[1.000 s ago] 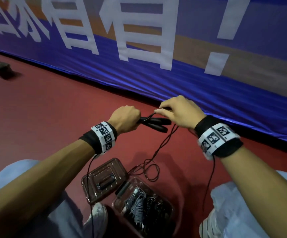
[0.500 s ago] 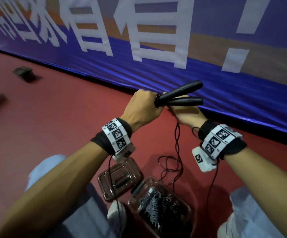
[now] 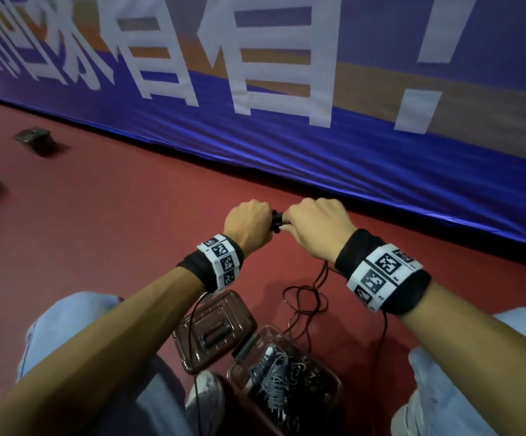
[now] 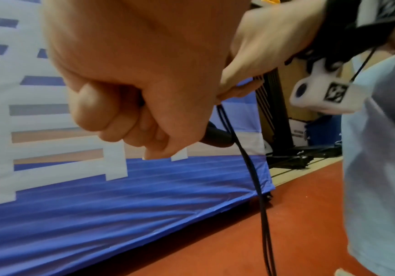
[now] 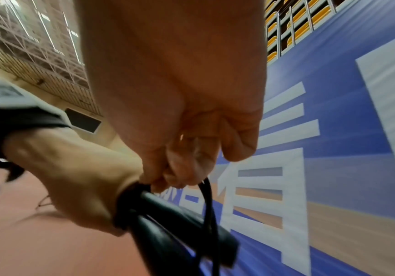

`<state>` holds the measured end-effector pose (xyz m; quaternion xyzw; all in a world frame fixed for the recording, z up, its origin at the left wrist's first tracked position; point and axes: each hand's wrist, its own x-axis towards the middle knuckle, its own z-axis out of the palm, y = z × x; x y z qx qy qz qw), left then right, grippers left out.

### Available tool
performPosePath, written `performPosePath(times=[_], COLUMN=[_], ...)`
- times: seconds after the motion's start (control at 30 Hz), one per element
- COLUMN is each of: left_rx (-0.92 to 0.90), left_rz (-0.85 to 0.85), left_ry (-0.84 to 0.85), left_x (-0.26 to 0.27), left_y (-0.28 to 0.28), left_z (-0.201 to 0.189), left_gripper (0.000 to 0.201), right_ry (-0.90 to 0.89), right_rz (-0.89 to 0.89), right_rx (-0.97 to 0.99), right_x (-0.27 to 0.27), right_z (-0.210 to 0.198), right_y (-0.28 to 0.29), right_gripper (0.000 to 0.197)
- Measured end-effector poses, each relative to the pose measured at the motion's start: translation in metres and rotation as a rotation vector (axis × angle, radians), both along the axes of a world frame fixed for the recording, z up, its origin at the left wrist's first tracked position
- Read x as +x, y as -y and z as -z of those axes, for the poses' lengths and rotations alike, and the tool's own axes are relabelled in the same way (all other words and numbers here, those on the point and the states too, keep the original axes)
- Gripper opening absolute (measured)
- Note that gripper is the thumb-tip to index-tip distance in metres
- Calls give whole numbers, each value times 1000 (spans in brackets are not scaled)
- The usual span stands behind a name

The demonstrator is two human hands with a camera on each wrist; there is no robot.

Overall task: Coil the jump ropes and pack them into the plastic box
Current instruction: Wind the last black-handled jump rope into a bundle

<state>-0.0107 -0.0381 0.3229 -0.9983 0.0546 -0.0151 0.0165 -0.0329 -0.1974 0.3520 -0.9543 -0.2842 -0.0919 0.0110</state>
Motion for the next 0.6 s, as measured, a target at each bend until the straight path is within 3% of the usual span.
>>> performPosePath(times=[0.17,0.3,0.43,0.6], left_rx=[221,314,150,-135], left_rz=[248,420,579,636], left_ry=[-58,-1,217,511], left_x=[-6,-6,-7,-19], left_y=[11,1,-15,-25], left_z=[-2,-14,-26,-44], left_gripper=[18,20,16,29], right_ry=[-27,-259,-591,-1140], right_rz=[137,150,-11,-190], right_rx=[118,345,647,1083], right_x=[20,25,25,17], right_z=[-8,-5,-1,7], right_y=[26,38,42,25], right_gripper=[57,76,78,53])
